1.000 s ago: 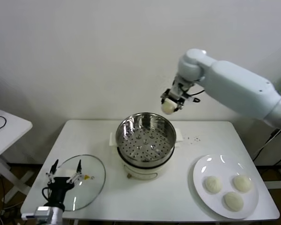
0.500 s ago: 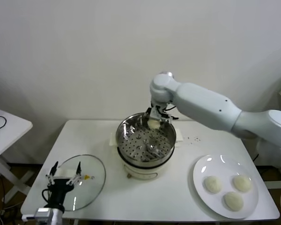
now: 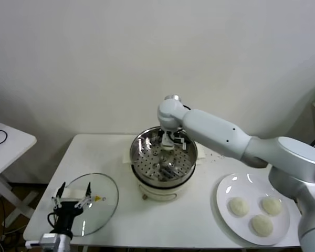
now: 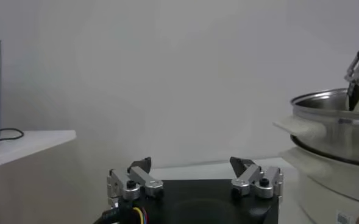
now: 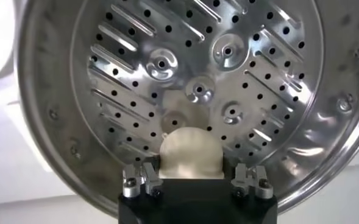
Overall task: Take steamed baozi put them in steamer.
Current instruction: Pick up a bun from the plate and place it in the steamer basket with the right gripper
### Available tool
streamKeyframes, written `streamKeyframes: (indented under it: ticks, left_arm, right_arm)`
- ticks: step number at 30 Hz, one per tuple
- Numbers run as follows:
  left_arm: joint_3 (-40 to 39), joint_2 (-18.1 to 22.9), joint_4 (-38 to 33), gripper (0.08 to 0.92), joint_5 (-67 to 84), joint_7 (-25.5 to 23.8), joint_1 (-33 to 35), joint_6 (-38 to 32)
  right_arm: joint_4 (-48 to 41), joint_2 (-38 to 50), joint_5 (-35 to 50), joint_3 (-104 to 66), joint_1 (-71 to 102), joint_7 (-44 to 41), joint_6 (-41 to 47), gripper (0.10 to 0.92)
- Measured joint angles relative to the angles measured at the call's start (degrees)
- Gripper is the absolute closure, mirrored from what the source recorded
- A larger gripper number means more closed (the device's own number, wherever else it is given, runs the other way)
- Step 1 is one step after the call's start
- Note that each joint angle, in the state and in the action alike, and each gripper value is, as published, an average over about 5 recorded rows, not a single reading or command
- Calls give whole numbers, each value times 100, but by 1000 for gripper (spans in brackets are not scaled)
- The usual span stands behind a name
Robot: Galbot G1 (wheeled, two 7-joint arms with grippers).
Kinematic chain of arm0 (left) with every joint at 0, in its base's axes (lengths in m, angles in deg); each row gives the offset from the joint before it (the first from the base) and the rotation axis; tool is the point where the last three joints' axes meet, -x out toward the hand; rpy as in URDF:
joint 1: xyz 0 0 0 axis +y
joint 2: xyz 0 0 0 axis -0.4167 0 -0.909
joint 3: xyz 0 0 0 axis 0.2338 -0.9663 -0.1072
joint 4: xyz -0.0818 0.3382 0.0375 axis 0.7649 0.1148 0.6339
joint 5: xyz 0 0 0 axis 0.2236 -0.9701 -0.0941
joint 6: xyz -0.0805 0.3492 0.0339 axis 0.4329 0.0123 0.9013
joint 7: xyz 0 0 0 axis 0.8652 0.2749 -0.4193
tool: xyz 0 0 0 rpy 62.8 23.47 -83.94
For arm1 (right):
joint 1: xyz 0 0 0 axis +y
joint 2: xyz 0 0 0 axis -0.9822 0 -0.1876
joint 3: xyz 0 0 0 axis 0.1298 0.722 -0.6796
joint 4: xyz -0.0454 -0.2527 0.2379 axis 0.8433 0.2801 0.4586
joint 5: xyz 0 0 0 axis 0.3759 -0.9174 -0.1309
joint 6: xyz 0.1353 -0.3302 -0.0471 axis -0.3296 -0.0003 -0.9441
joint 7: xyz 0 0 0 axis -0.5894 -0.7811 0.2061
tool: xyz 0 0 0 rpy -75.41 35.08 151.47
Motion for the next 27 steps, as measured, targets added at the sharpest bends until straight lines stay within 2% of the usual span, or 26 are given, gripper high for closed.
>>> streamKeyframes:
  ticks: [10,18,27]
  left_arm:
    - [8,18,56,177,21,6,16,-31]
    - [8,25,74,177,29,7,4,-35]
    - [24,25,83,177,49,8,-2,-35]
  right_arm:
    - [-122,-147,-466,-149,215,117,-174,361]
    - [-118,-168,-640,-238,246,160,-322,214]
    - [94,36,-357,-201,56,4,-462,203]
